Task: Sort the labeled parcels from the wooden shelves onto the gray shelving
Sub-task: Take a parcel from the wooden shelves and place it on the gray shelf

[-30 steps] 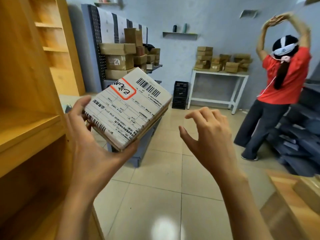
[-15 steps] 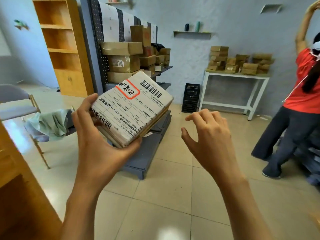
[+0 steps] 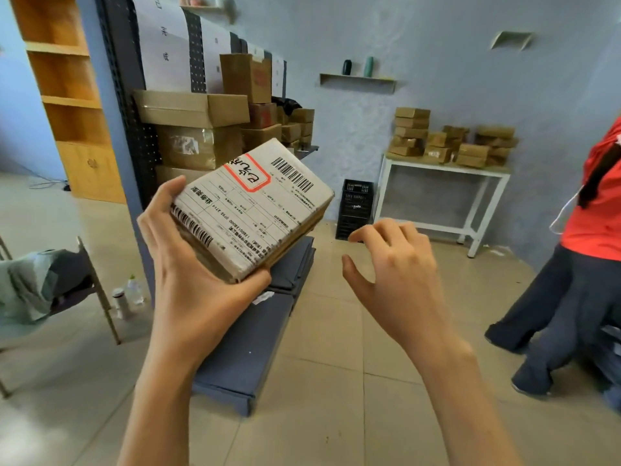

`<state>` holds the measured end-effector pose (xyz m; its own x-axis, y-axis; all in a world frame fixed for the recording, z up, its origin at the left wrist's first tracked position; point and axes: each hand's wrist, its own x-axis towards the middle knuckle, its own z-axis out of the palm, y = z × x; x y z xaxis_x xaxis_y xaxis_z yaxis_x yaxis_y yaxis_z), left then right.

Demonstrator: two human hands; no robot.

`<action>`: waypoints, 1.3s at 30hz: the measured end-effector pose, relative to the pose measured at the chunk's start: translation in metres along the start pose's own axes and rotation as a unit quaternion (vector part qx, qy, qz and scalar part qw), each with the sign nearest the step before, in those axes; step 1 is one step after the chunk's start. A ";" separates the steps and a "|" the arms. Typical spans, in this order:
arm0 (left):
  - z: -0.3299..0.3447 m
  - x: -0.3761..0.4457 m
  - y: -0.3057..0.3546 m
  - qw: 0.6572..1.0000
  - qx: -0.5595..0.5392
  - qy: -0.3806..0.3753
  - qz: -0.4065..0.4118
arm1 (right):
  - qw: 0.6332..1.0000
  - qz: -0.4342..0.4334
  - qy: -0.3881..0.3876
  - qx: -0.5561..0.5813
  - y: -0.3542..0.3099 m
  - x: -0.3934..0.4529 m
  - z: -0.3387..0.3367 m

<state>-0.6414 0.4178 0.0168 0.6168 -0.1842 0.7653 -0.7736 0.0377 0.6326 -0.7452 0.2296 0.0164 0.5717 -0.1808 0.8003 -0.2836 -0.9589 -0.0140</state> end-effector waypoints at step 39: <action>0.154 0.433 -0.292 0.961 0.174 0.210 0.034 | 0.905 -0.254 0.120 0.320 0.104 0.497 0.476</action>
<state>-0.1709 0.1759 0.1454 0.5114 0.2227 0.8300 -0.7703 -0.3093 0.5577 -0.1243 -0.0639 0.1272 0.2972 0.2969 0.9075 0.5165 -0.8494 0.1088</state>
